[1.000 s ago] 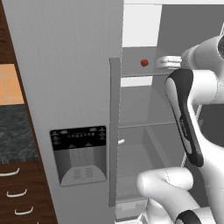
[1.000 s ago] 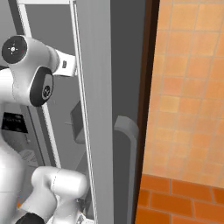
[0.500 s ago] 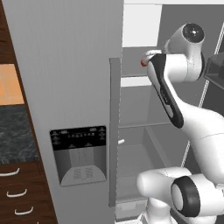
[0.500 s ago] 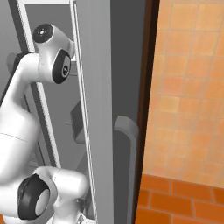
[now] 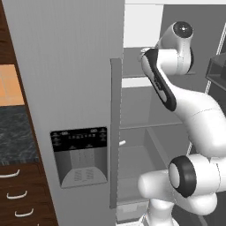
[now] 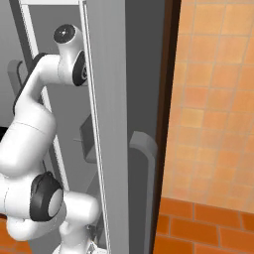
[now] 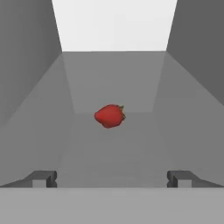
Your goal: Take the strawberry from the fridge and place it on top of the pancake, located on the dining counter.
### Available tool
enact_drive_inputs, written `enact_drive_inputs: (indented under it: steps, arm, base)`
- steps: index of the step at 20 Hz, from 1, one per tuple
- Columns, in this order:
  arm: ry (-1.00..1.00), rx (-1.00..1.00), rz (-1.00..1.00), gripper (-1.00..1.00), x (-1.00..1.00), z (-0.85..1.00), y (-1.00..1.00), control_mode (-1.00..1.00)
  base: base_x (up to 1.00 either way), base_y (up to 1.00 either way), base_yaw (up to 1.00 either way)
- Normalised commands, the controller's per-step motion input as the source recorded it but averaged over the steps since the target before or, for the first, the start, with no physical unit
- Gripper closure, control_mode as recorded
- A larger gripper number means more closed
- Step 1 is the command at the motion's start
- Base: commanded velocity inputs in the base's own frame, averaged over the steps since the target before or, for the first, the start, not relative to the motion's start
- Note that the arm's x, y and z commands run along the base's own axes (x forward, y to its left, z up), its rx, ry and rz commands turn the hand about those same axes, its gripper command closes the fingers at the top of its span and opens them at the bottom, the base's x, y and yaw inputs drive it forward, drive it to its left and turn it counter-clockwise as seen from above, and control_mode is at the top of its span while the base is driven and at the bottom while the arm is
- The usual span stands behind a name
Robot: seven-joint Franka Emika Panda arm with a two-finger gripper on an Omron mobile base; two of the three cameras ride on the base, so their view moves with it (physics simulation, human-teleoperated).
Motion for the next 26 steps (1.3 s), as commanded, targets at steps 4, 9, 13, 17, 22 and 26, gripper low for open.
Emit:
enact_drive_inputs:
  steps: [4, 9, 13, 17, 22, 26]
  arm:
    - [0.0, 0.0, 0.0, -1.0, 0.57, -0.34, 0.0, -1.0]
    - [0.0, 0.0, 0.0, -1.0, 0.6, -0.04, -0.04, -1.0]
    - [0.0, 0.0, 0.0, -1.0, 0.51, -0.01, 0.0, -1.0]
    - [0.0, 0.0, 0.0, -1.0, 0.44, -0.09, 0.0, -1.0]
    - [0.08, 0.0, -0.01, -1.0, 0.11, -0.21, 0.0, -1.0]
    - [0.04, 0.0, -0.01, -1.0, 0.16, -0.26, 0.0, -1.0]
  base:
    - [0.0, 0.0, 0.0]
    - [0.0, 0.0, 0.0]
    - [0.0, 0.0, 0.0]
    - [0.0, 0.0, 0.0]
    - [0.0, 0.0, 0.0]
    - [0.0, 0.0, 0.0]
